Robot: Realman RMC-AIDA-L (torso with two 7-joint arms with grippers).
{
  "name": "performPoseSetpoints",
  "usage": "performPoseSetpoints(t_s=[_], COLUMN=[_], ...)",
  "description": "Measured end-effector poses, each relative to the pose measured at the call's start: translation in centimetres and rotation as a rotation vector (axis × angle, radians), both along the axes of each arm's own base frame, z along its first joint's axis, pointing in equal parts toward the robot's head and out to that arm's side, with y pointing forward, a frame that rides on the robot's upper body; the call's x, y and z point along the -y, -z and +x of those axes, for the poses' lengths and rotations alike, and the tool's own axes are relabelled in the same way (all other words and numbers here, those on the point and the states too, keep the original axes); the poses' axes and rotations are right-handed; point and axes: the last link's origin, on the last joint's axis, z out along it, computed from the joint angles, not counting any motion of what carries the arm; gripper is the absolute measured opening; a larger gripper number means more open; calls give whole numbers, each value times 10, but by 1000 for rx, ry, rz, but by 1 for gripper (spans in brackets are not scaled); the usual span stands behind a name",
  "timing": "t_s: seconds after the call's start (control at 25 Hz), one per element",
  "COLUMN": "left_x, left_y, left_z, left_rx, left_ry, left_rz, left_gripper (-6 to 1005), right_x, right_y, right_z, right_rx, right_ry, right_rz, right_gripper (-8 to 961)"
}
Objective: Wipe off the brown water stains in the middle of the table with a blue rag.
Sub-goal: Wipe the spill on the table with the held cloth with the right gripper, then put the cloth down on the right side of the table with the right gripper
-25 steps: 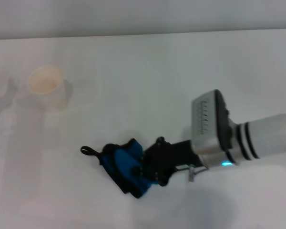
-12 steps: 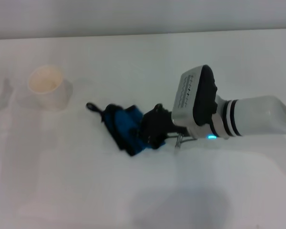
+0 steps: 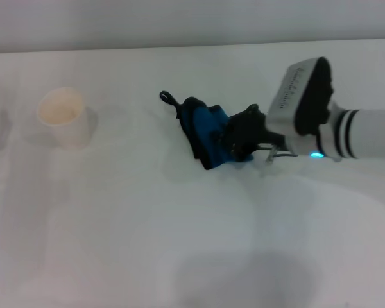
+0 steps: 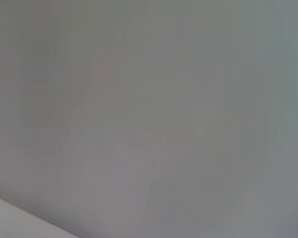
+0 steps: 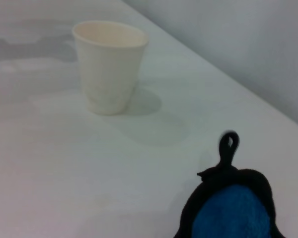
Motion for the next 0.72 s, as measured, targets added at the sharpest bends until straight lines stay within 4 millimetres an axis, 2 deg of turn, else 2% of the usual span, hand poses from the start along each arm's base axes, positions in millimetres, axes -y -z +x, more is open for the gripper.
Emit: performPoseSetpoints(t_s=[0.24, 0.44, 0.72], left_x=[1, 2, 2], left_y=[0, 0, 0], left_z=[-2, -2, -2], left_rx=[-1, -1, 0], left_ry=[-6, -8, -9], left_rz=[0, 0, -2], left_gripper=[861, 861, 861], right_x=[-1, 6, -2], right_y=[-21, -21, -22], right_z=[7, 9, 6], right_rx=[-18, 26, 98], right_ry=[-18, -62, -55], right_rz=[-28, -111, -143], right_gripper=[95, 95, 95])
